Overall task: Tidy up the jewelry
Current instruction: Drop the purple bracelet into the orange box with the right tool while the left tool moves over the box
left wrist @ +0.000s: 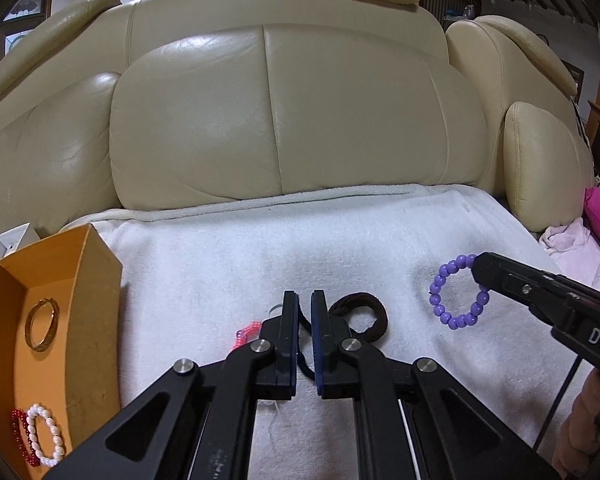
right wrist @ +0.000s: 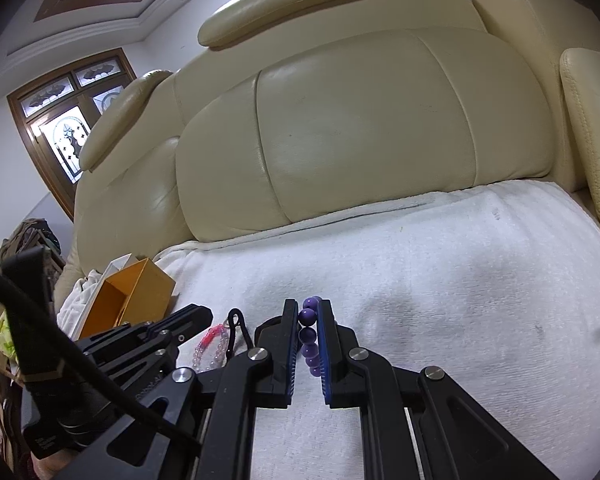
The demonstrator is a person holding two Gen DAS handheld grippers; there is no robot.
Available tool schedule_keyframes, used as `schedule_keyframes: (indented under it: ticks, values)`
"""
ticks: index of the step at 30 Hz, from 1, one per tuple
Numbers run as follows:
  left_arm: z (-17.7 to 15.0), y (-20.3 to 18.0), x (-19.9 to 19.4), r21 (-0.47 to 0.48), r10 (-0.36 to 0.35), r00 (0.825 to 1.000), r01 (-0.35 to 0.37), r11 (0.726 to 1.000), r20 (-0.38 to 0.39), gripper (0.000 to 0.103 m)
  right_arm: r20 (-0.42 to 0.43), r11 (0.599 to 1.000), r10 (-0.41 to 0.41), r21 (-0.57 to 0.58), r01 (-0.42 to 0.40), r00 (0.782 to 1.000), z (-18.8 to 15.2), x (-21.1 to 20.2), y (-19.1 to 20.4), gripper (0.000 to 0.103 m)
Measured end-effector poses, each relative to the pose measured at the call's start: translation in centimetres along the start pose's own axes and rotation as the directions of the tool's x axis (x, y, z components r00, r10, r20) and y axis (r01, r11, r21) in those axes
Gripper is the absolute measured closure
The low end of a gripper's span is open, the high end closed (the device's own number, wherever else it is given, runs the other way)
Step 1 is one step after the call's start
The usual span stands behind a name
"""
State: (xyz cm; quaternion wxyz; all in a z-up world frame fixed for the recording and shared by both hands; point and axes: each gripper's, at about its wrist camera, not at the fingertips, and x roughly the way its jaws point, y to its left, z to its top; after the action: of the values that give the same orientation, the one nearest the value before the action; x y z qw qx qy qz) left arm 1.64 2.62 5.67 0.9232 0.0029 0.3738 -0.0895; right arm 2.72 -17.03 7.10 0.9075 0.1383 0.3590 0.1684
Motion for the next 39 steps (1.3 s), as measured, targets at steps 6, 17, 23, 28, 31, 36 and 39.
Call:
schedule_keyframes:
  ticks: [6,17,23,28,31,36,39]
  values:
    - [-0.1,0.3,-0.9,-0.003,-0.002,1.000,0.002,1.000,0.017,0.096,0.005,1.000,-0.001,-0.013,0.001,1.000,-0.2,0.0,0.4,0.093]
    - [-0.2,0.4,-2.5,-0.016,-0.013,0.999,0.014,1.000,0.045,0.096,0.006,1.000,0.005,-0.031,-0.004,1.000,-0.3,0.5,1.3,0.093]
    - [-0.2,0.2,-3.8,-0.021,-0.027,0.997,0.028,0.999,0.073,0.096,0.008,0.999,0.004,-0.037,-0.003,1.000,-0.4,0.5,1.4,0.093]
    - [-0.5,-0.2,-5.3,-0.019,-0.036,0.995,0.038,0.999,0.097,0.096,0.008,0.999,0.006,-0.038,-0.005,1.000,-0.5,0.5,1.5,0.093]
    - [-0.6,-0.3,-6.1,-0.016,-0.041,0.993,0.043,0.999,0.107,0.096,0.009,0.999,0.007,-0.043,-0.006,1.000,-0.5,0.5,1.7,0.093]
    - [-1.1,0.2,-7.7,-0.020,-0.031,0.992,0.034,0.999,0.126,0.096,0.012,0.999,0.015,-0.053,-0.014,1.000,-0.8,0.5,2.4,0.093]
    - [-1.4,0.9,-8.6,-0.040,-0.027,0.991,0.032,0.999,0.130,0.096,0.010,0.998,0.026,-0.056,-0.026,1.000,-1.0,0.6,3.1,0.093]
